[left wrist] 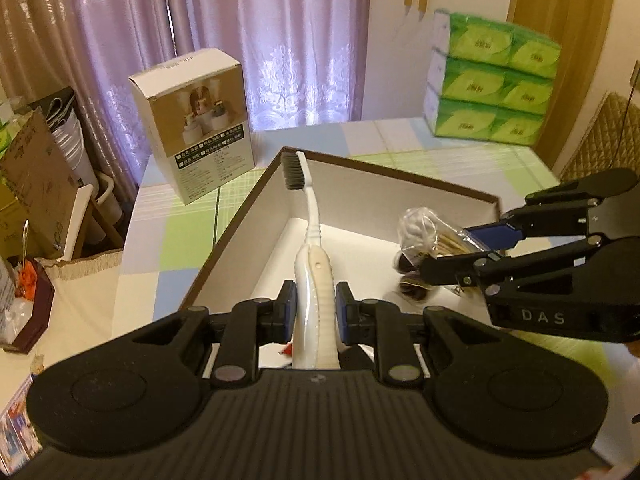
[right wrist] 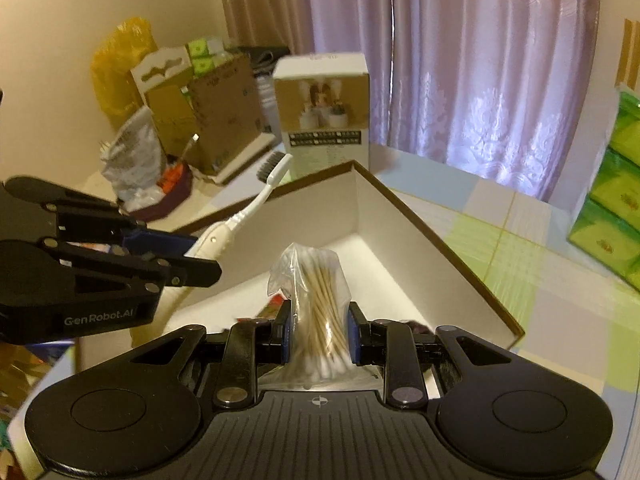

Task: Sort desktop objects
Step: 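Lift and carry the toothbrush and swab bag over the cardboard box, then open the left tool dropping the toothbrush while the right tool releases the swab bag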

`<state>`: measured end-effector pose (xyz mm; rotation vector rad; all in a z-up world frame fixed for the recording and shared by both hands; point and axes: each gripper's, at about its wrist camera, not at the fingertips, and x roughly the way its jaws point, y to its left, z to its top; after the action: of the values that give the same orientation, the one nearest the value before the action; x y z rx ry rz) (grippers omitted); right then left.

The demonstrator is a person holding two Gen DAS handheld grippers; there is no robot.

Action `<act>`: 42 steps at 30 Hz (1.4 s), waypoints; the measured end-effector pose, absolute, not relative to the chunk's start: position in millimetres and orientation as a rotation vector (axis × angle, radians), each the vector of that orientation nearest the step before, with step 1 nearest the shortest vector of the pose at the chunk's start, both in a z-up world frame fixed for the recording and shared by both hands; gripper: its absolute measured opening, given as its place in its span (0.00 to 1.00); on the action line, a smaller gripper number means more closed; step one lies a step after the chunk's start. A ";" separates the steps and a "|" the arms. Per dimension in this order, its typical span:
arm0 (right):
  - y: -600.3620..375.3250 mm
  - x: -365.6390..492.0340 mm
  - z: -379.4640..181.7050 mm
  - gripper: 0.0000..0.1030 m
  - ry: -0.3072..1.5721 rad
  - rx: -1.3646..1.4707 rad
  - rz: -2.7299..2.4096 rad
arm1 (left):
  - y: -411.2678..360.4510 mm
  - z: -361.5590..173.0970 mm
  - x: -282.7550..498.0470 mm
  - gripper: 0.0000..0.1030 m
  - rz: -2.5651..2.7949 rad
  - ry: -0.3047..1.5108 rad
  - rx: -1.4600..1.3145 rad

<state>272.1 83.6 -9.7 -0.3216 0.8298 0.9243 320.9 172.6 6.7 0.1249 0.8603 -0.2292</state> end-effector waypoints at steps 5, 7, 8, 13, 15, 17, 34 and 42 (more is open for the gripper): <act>100.7 296.1 -29.2 0.23 0.860 -0.370 0.901 | 173.5 -14.7 349.8 0.16 -0.256 0.894 0.155; 104.5 305.2 -35.6 0.23 0.873 -0.378 0.890 | 171.8 -24.3 360.8 0.16 -0.269 0.908 0.166; 105.8 309.3 -38.8 0.23 0.882 -0.381 0.884 | 171.3 -28.5 365.7 0.16 -0.271 0.918 0.172; 111.6 324.4 -51.7 0.23 0.915 -0.393 0.863 | 167.9 -52.7 388.1 0.16 -0.270 0.962 0.198; 113.5 328.7 -56.7 0.23 0.927 -0.396 0.858 | 167.7 -61.4 396.4 0.16 -0.272 0.984 0.201; 115.0 332.7 -61.0 0.23 0.938 -0.393 0.854 | 167.1 -68.2 403.7 0.16 -0.264 0.999 0.207; 122.6 339.5 -69.9 0.23 0.940 -0.368 0.864 | 167.3 -68.5 412.6 0.24 -0.265 0.966 0.204; 120.8 335.0 -63.2 0.48 0.844 -0.351 0.880 | 172.0 -59.5 398.4 0.36 -0.247 0.955 0.181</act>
<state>335.0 120.8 -63.2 -0.3514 0.8436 0.8800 398.4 172.0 -59.5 0.1806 0.9550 -0.2471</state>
